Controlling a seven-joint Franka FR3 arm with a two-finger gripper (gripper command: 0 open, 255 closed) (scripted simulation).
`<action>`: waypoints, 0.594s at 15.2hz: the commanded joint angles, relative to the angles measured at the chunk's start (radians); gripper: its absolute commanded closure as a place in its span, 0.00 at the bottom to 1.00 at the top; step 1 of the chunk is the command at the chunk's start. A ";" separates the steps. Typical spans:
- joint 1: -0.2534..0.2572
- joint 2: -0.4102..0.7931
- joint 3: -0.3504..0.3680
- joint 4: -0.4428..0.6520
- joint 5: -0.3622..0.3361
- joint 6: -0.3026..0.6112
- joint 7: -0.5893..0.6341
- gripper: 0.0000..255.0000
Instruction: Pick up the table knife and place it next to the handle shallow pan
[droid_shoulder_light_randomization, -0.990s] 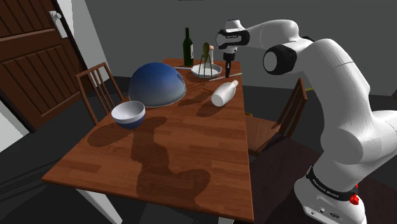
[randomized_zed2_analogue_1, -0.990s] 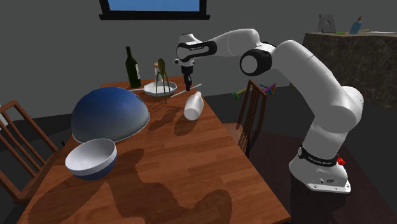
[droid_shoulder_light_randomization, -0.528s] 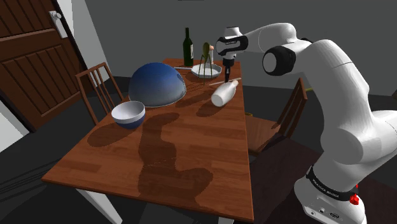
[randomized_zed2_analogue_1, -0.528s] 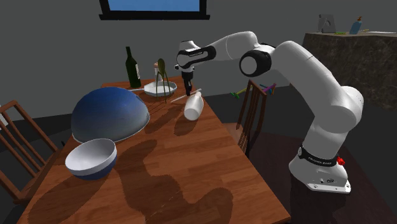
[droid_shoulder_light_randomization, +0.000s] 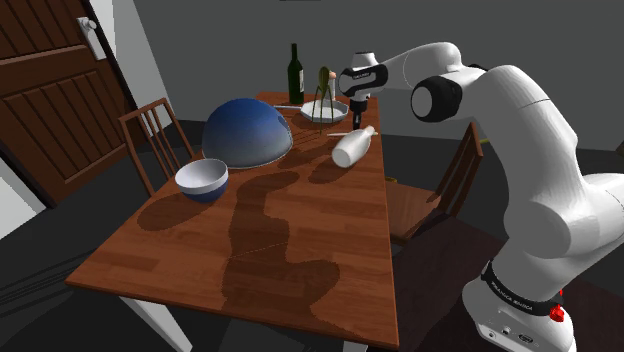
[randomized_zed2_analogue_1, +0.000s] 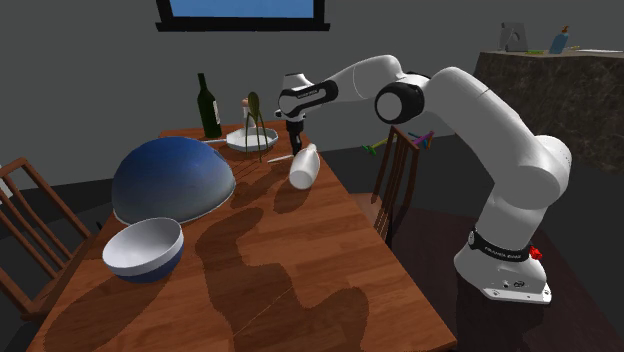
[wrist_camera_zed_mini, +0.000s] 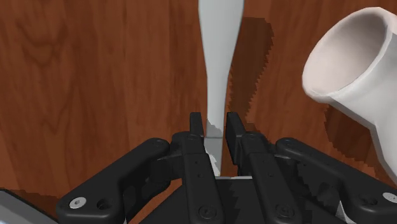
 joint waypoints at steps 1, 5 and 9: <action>0.000 0.001 0.000 0.001 0.000 0.001 0.000 1.00; 0.000 0.001 0.000 0.001 0.000 0.001 0.000 1.00; 0.000 0.001 0.000 0.001 0.000 0.001 0.000 0.00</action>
